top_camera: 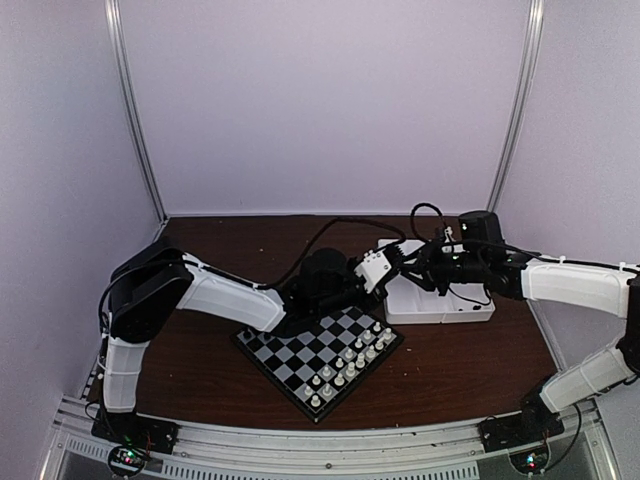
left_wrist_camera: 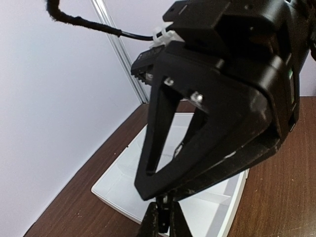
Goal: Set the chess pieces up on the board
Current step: Place the chess piece on the chessboard.
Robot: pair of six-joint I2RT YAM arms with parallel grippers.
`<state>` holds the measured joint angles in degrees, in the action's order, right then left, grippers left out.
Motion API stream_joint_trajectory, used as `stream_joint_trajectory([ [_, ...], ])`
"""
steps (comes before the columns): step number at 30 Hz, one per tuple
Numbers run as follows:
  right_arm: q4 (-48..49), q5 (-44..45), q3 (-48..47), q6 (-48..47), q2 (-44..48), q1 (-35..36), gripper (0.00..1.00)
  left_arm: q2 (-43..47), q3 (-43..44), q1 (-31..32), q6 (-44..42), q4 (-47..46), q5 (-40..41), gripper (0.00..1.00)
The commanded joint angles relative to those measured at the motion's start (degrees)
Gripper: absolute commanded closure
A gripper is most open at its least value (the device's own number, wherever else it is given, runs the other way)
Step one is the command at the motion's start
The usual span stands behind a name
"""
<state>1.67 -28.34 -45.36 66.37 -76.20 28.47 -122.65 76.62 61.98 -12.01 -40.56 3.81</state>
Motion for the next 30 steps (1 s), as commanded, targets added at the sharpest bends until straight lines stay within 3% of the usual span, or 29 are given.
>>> stream_joint_trajectory([
  [1, 0.49, 0.74, 0.54, -0.79, 1.65, -0.39, 0.58, 0.16, -0.96, 0.2, 0.29, -3.02, -0.45, 1.0],
  [9, -8.69, 4.76, -2.34, -9.51, 5.63, -1.8, 0.27, 4.56, -3.69, 0.25, 2.79, 2.03, 0.44, 1.0],
  [12, -13.15, 6.97, -4.23, -15.55, 6.81, -2.01, 0.24, 8.36, -5.02, 0.25, 3.86, 8.31, 1.85, 1.0],
  [17, -19.36, 11.29, -6.33, -22.42, 8.46, -2.4, 0.23, 14.9, -2.35, -0.35, 7.77, 29.94, 5.31, 1.0],
  [22, -19.68, 11.59, -6.42, -26.05, 8.52, -2.64, 0.23, 19.06, 0.92, -2.39, 11.8, 51.59, 2.62, 1.0],
  [30, -20.27, 11.86, -6.49, -28.1, 6.98, -2.75, 0.23, 17.99, 11.94, -3.57, 15.38, 83.89, -0.97, 1.0],
])
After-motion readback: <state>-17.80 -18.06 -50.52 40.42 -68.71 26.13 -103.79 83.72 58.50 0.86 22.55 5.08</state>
